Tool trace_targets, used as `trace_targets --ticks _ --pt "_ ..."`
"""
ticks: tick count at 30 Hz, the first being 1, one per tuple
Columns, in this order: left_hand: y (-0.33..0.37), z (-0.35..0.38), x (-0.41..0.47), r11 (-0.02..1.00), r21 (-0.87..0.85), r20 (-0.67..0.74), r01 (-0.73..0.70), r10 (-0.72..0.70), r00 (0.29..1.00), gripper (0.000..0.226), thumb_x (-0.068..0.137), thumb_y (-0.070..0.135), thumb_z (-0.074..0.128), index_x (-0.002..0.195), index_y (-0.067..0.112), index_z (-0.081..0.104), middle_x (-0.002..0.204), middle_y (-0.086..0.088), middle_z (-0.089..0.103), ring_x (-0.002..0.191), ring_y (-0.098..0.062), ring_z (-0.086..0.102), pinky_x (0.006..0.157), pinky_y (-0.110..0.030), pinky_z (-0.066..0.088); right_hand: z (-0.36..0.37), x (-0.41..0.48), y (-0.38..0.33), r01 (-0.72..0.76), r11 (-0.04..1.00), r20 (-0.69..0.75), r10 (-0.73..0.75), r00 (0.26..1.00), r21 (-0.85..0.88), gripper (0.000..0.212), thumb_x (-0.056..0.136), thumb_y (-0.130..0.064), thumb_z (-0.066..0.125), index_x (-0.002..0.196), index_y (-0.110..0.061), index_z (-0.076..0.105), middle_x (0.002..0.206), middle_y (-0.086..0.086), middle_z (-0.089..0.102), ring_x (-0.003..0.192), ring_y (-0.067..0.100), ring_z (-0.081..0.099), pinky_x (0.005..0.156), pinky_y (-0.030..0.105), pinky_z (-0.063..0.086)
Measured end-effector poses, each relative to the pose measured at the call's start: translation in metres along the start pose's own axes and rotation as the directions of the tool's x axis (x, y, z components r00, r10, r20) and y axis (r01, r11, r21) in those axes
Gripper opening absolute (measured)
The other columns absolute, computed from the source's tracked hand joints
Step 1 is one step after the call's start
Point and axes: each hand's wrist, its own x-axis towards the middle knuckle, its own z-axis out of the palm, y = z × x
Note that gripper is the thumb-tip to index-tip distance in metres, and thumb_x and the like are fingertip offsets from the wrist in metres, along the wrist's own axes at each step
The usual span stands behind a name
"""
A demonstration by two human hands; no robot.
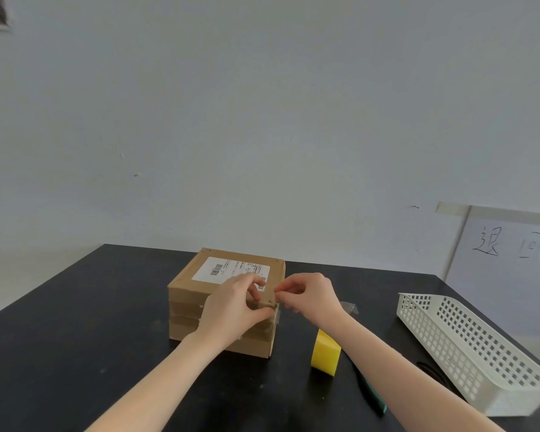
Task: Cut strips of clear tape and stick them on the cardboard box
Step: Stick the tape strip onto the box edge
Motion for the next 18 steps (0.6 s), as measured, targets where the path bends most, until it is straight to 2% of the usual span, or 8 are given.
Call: trace_targets --ticks 4,9,14,18 --pt "0.0 0.005 -0.002 0.999 0.046 -0.038 -0.018 0.02 0.999 0.049 0.076 0.052 0.074 0.118 0.038 0.053 0.09 0.022 0.057 0.08 0.0 0.054 0.064 -0.004 0.034 0.001 0.0 0.001 -0.004 1.0 -0.006 0.004 1.0 0.007 0.006 0.084 -0.021 0.072 0.085 -0.026 0.072 0.082 -0.007 0.072 0.073 0.005 0.066 0.062 0.013 0.05" --pt "-0.004 0.011 -0.005 0.997 0.067 -0.1 -0.033 0.04 0.994 0.052 0.075 0.05 0.075 0.121 0.034 0.055 0.092 0.021 0.058 0.08 0.0 0.053 0.062 -0.001 0.029 0.001 0.002 0.004 0.004 1.0 -0.019 -0.004 1.0 0.01 0.006 0.083 -0.02 0.072 0.087 -0.024 0.074 0.082 -0.008 0.072 0.075 0.006 0.067 0.065 0.014 0.051" --pt "-0.006 0.011 -0.005 0.993 0.081 -0.109 -0.084 0.092 0.99 0.057 0.075 0.05 0.075 0.125 0.034 0.052 0.093 0.02 0.058 0.083 0.0 0.053 0.065 -0.001 0.031 0.004 0.003 0.007 0.023 1.0 -0.029 -0.023 0.999 -0.008 0.008 0.084 -0.02 0.071 0.085 -0.028 0.072 0.081 -0.01 0.07 0.076 0.006 0.067 0.067 0.015 0.054" --pt "-0.013 0.012 -0.005 0.985 0.108 -0.168 -0.135 0.152 0.974 0.063 0.072 0.05 0.077 0.125 0.032 0.05 0.108 0.013 0.059 0.096 -0.003 0.052 0.074 -0.009 0.04 0.006 0.004 0.008 0.021 1.0 -0.051 -0.022 0.998 -0.021 0.009 0.085 -0.02 0.071 0.093 -0.023 0.073 0.085 -0.011 0.069 0.079 0.005 0.066 0.065 0.013 0.053"
